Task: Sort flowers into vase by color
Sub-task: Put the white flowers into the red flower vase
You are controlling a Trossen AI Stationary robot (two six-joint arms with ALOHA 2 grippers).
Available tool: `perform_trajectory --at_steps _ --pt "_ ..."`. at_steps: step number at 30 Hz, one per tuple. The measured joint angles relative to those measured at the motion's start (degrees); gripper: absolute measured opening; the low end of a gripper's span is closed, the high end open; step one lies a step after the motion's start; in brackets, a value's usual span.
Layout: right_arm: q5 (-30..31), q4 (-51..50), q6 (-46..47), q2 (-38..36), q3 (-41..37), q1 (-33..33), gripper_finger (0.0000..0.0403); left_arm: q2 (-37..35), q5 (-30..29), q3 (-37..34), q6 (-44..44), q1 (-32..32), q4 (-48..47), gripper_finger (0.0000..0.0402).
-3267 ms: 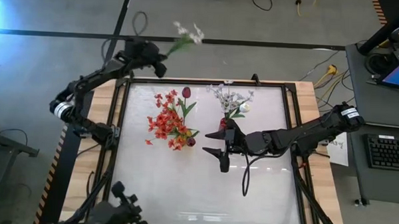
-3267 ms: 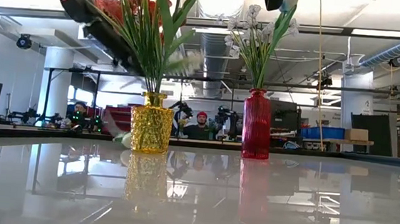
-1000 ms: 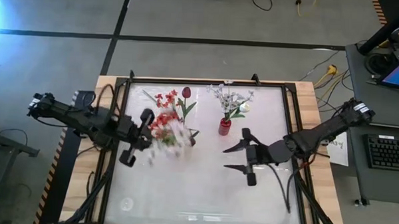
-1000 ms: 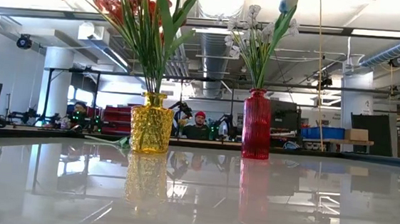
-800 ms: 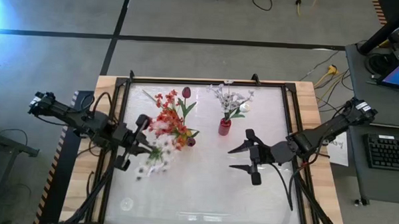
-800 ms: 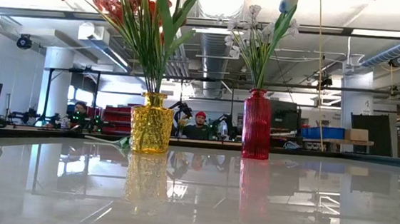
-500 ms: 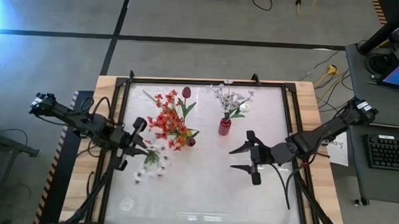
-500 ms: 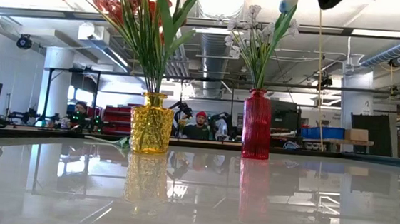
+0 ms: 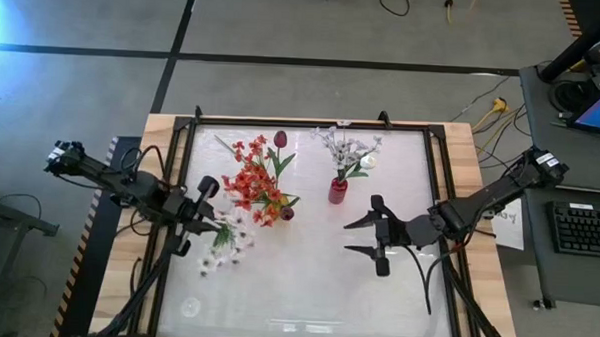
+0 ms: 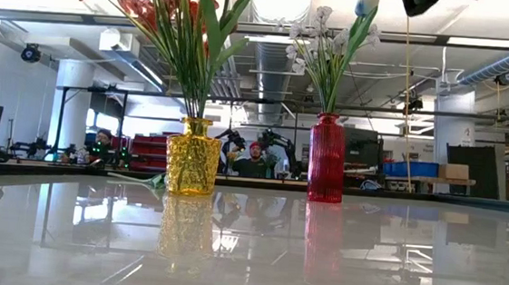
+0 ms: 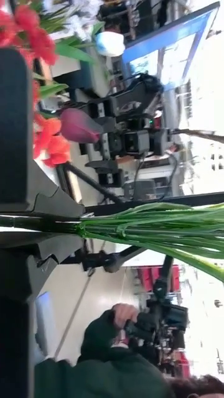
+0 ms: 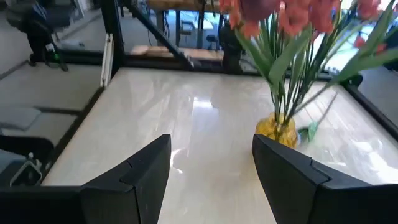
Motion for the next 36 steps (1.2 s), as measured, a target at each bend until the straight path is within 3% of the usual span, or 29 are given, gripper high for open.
perform_trajectory --at_steps 4,12,20,30,36 --pt "0.0 7.97 -4.34 0.04 0.0 0.0 0.0219 4.12 -0.14 0.0 0.1 -0.01 9.84 0.0" --pt "-0.1 26.18 -12.83 4.97 0.02 0.0 0.0219 21.21 -0.22 0.73 -0.43 -0.8 29.96 0.0" --pt "-0.16 28.84 -16.47 11.89 5.61 0.02 0.0219 31.59 -3.78 7.09 1.71 -4.58 31.11 0.0" --pt "-0.76 23.87 -18.96 17.75 14.75 0.74 0.022 37.48 -10.3 11.56 3.59 -6.29 30.11 0.0" --pt "-0.78 19.2 -18.94 21.82 21.8 0.79 0.0257 38.0 -12.86 11.6 1.79 -7.59 29.42 0.0"
